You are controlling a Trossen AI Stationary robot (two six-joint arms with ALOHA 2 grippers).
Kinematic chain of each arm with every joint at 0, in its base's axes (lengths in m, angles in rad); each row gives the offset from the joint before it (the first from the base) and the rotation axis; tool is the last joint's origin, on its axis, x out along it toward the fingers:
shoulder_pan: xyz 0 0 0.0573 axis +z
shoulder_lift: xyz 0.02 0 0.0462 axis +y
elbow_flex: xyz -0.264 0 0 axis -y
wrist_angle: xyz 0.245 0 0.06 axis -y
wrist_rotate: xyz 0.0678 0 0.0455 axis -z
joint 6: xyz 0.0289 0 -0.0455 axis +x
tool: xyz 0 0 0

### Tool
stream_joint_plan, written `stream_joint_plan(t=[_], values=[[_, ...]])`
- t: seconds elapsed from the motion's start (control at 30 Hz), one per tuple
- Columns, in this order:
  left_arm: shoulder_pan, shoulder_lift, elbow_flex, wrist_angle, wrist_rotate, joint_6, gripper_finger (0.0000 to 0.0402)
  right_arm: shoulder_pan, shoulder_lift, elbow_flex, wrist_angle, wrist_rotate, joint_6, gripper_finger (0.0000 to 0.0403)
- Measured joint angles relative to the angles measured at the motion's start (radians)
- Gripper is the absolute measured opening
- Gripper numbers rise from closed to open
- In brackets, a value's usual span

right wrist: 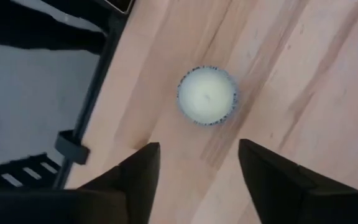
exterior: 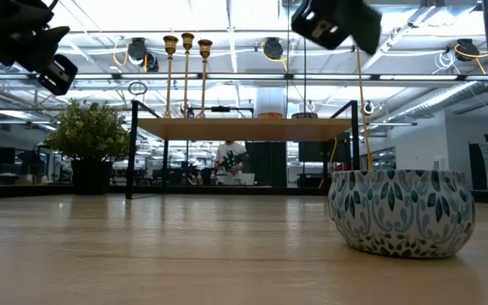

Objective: Pick & Place candle stick holders
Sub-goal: Put the blue scented candle on the shelf

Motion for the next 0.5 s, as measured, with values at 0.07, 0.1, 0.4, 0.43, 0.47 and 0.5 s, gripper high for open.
stream_joint_plan(t=[0.07, 0.1, 0.4, 0.43, 0.47, 0.5], values=[[0.000, 0.000, 0.000, -0.005, 0.000, -0.009, 0.0086, -0.001, 0.020, 0.000, 0.008, 0.000, -0.030, 0.0228], [0.000, 0.000, 0.000, -0.005, 0.000, -0.013, 0.0086, -0.001, 0.030, 0.000, 0.017, 0.000, -0.040, 0.0240], [0.000, 0.000, 0.000, -0.009, -0.001, -0.017, 0.0086, 0.038, 0.143, 0.000, 0.126, 0.003, -0.152, 0.0324], [0.000, 0.000, 0.000, -0.009, -0.001, -0.019, 0.0086, 0.043, 0.156, 0.000, 0.122, 0.007, -0.166, 0.0329], [0.000, 0.000, 0.000, -0.009, -0.001, -0.023, 0.0086, 0.047, 0.168, 0.000, 0.122, 0.017, -0.179, 0.0333], [0.000, 0.000, 0.000, -0.010, -0.001, -0.024, 0.0086, 0.050, 0.179, 0.000, 0.128, 0.031, -0.190, 0.0336]])
